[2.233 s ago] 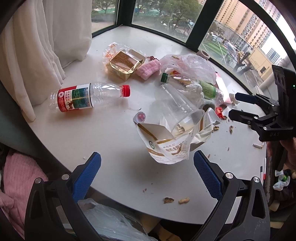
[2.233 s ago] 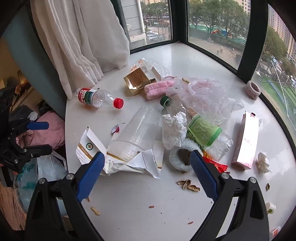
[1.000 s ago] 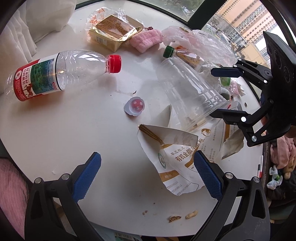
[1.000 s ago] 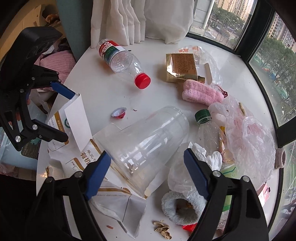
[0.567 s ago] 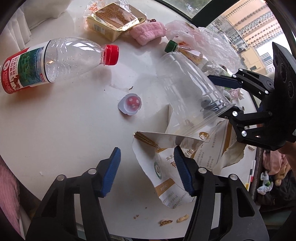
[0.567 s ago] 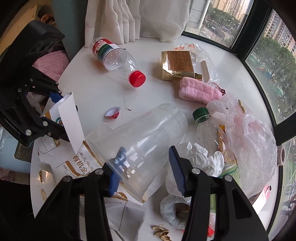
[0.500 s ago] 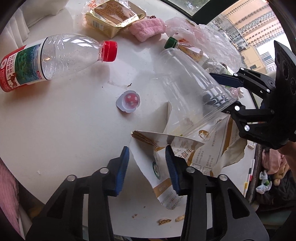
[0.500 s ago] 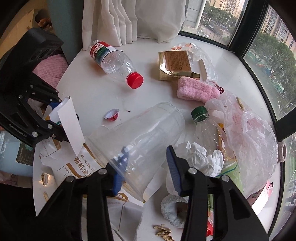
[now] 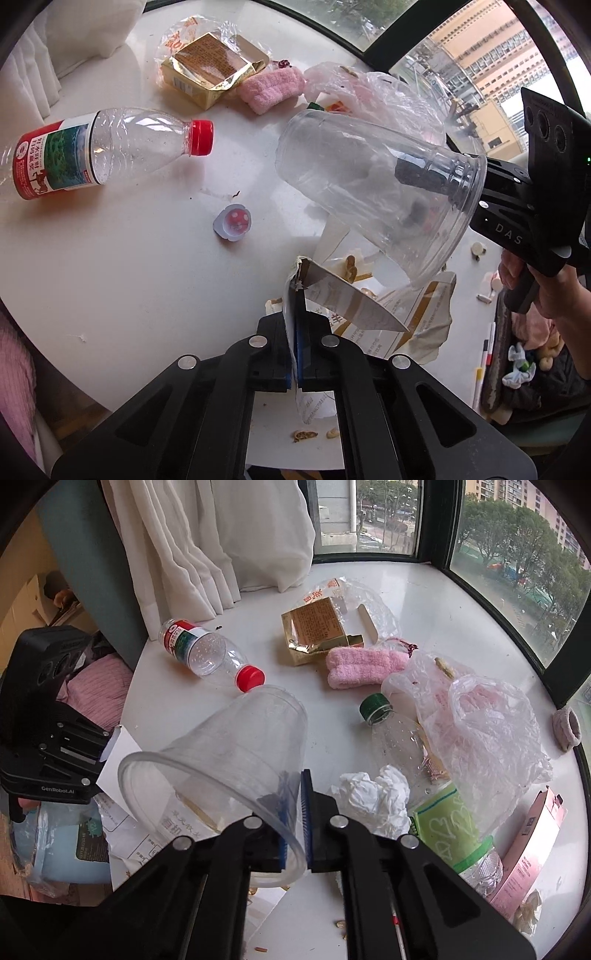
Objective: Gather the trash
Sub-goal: 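Close the left tool on the paper bag while the right tool grips the cup rim, then carry the paper bag and cup with both tools to the trash bin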
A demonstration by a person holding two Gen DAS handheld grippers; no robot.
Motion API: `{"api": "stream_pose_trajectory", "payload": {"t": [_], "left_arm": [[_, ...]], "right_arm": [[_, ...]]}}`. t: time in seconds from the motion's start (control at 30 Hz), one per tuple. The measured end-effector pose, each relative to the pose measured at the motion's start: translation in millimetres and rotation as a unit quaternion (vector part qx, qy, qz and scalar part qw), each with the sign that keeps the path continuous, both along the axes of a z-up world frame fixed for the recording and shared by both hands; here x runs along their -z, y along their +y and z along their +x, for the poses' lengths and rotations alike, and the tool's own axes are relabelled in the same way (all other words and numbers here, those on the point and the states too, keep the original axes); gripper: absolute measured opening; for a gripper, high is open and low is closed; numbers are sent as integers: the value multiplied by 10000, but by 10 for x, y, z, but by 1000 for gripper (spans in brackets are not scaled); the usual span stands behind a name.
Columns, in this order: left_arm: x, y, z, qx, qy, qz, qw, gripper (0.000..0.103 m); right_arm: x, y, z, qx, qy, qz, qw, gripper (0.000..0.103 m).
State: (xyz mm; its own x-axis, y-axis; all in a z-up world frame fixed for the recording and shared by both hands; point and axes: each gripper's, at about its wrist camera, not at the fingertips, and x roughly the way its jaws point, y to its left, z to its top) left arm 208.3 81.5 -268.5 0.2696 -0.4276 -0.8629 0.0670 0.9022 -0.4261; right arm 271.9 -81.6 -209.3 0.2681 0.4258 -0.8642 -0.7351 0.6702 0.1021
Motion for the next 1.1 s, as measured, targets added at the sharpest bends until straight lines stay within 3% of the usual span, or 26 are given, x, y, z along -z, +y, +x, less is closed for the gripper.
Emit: {"api": "stream_pose_trajectory", "payload": {"t": [0.67, 1.1], "left_arm": [[-914, 167, -638, -216, -757, 98, 9968, 0], [-1313, 673, -1541, -805, -1007, 191, 9915, 0]], "right_arm": [[-834, -285, -555, 804, -316, 767, 9933, 9], [-1172, 261, -1292, 311, -277, 1180, 9921, 9]]}}
